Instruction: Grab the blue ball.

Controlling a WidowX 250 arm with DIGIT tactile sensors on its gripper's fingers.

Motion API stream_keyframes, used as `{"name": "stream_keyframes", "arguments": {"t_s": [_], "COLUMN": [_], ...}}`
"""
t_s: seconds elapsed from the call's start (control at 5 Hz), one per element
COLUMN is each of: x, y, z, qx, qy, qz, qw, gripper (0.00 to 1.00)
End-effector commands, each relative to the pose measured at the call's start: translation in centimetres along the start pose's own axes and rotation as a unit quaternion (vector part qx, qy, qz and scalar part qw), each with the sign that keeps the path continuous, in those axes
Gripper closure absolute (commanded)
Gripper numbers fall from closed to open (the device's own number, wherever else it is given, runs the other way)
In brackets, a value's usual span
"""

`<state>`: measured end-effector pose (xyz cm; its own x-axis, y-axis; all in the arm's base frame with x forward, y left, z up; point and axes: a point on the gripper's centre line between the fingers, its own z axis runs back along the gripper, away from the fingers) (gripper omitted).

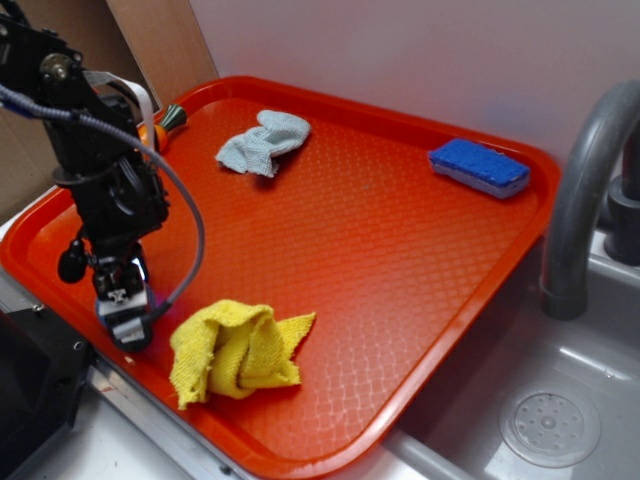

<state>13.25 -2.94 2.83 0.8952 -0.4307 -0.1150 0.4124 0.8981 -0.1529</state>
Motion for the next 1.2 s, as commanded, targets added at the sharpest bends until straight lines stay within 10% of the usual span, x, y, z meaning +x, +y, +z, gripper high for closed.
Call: {"name": "stream_keyframes", "arguments": {"t_s": [0.0,0.4,0.6,0.8,1.0], "x": [-0.2,-0.2,0.5,1.3,2.2], "y": [-0.4,2.2,4.6,4.4,3.2], "z": [0.7,7.9,13.5,18.8,23.1], "qx": [0.02,0.119,0.096,0.157,0.12], "qy": [-0.018,-0.073,-0.17,-0.157,-0.147], "qz": [0.005,0.114,0.175,0.211,0.216], "qw": [1.0,0.984,0.965,0.952,0.958], "gripper": [1.0,1.0,1.0,1.0,1.0]}}
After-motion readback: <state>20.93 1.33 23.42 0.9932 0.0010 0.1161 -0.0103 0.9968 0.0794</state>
